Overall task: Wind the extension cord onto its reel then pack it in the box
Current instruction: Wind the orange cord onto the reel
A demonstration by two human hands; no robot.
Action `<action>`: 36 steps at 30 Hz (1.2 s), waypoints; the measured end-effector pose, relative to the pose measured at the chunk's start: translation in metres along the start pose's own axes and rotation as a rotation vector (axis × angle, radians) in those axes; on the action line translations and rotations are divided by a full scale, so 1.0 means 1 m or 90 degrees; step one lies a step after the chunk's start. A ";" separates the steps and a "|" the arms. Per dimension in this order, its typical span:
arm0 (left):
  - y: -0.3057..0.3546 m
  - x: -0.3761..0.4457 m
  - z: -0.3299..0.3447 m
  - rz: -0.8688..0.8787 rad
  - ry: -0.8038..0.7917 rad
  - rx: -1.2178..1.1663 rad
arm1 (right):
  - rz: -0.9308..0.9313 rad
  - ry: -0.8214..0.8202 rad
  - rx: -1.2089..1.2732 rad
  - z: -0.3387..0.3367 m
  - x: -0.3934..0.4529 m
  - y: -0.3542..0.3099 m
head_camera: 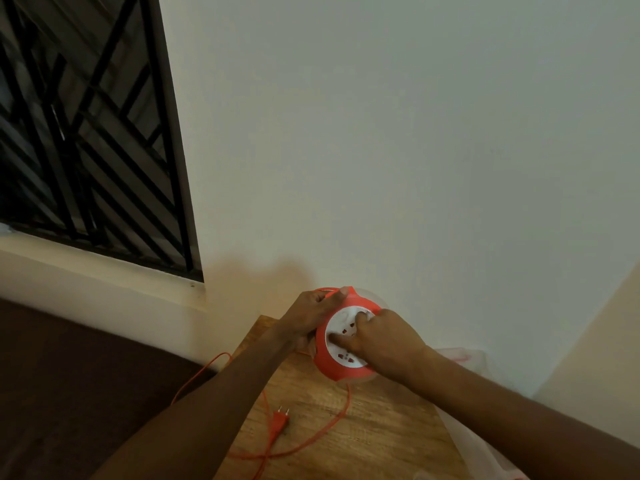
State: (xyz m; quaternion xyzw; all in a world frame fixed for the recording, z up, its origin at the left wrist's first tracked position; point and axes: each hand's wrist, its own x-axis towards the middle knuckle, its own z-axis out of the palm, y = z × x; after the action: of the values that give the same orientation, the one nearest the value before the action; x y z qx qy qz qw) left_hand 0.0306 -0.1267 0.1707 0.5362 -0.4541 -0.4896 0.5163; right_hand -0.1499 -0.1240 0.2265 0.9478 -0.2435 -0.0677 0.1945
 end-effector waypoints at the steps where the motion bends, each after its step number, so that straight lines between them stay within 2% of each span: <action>1: 0.001 0.000 -0.001 0.000 0.007 -0.022 | 0.024 0.022 0.005 0.003 0.000 0.001; 3: 0.006 0.000 -0.002 0.001 0.022 -0.061 | 0.078 0.103 -0.027 0.004 0.001 0.000; 5: 0.010 0.001 -0.003 0.010 0.027 -0.062 | 0.089 0.115 -0.013 0.009 0.004 0.002; 8: 0.010 0.003 0.000 0.015 0.043 -0.065 | 0.140 0.091 0.040 0.005 0.003 -0.006; 11: 0.009 0.004 0.004 0.026 0.072 -0.103 | 0.283 0.097 0.191 0.003 0.005 -0.004; 14: 0.009 0.004 0.006 0.031 0.076 -0.111 | 0.316 0.091 0.254 0.005 0.006 -0.008; 17: 0.008 0.006 0.003 0.025 0.073 -0.101 | 0.298 0.067 0.252 0.006 0.003 -0.012; 20: 0.007 0.003 0.002 0.016 0.066 -0.098 | 0.245 0.102 0.133 0.007 0.000 -0.006; 22: 0.005 0.002 0.000 0.010 0.058 -0.090 | 0.166 0.128 0.062 0.008 -0.001 -0.001; 26: 0.005 0.001 -0.005 -0.010 0.026 -0.086 | -0.025 0.058 0.022 0.010 -0.004 0.013; 28: 0.004 0.001 -0.006 -0.010 0.016 -0.064 | -0.072 0.045 0.007 0.007 -0.006 0.017; 33: 0.002 0.002 -0.008 -0.011 0.014 -0.055 | -0.054 0.056 -0.016 0.011 -0.009 0.020; 36: -0.002 0.001 -0.003 -0.010 0.000 -0.037 | -0.051 0.021 -0.045 0.012 -0.006 0.011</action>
State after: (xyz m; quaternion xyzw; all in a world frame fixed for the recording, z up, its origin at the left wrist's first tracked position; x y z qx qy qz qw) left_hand 0.0340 -0.1272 0.1691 0.5244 -0.4357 -0.5065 0.5279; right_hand -0.1630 -0.1343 0.2200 0.9502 -0.1996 -0.0687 0.2291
